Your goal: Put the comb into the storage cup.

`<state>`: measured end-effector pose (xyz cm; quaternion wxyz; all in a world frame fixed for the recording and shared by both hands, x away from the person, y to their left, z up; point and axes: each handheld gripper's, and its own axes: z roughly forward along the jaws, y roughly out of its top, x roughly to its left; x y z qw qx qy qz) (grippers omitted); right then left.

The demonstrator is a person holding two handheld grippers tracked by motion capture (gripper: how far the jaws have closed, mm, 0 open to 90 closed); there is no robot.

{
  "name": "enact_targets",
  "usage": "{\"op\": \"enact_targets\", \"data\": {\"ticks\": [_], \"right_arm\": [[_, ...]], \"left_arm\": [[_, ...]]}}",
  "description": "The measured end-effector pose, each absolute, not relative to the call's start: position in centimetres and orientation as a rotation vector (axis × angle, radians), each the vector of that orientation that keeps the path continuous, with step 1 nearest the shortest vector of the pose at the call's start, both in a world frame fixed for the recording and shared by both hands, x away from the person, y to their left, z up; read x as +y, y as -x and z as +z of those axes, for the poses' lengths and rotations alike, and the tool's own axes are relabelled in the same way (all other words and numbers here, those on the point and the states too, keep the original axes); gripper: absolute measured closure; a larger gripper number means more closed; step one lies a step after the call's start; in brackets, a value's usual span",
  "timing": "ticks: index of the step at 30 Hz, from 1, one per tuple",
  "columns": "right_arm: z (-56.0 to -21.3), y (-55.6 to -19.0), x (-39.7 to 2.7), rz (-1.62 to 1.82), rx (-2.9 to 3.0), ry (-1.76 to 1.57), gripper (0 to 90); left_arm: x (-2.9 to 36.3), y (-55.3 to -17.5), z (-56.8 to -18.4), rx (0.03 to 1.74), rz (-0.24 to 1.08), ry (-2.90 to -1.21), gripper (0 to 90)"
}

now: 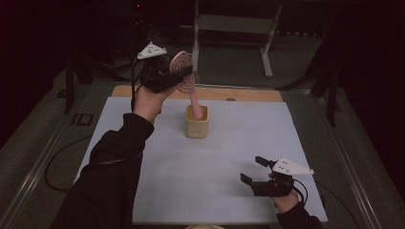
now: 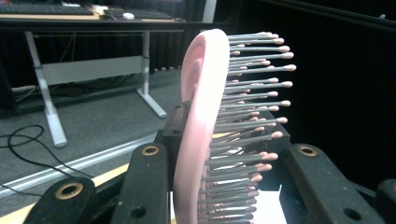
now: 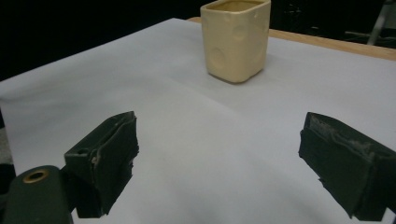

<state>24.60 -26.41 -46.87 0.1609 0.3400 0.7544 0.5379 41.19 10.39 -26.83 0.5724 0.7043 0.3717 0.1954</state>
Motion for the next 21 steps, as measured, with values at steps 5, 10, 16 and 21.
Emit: {"op": "enact_targets", "data": {"ticks": [5, 10, 16, 21], "right_arm": [[-46.9, -24.6, -26.4, 1.544, 2.151, -0.978, 11.2], [-46.9, -24.6, -26.5, 1.540, 2.153, -0.974, 11.2], [-46.9, -24.6, -26.5, 1.543, 2.153, -0.973, 11.2], [-46.9, -24.6, -26.6, 1.548, 2.154, -0.971, 11.2]], "left_arm": [[10.1, -41.8, -26.8, 0.880, 0.479, -1.649, 65.8], [9.8, -42.4, -27.0, 0.889, 0.500, -1.646, 65.8], [9.5, -43.0, -27.8, 0.901, 0.509, -1.643, 65.8], [9.4, -43.4, -28.7, 0.907, 0.519, -1.629, 65.8]]}}
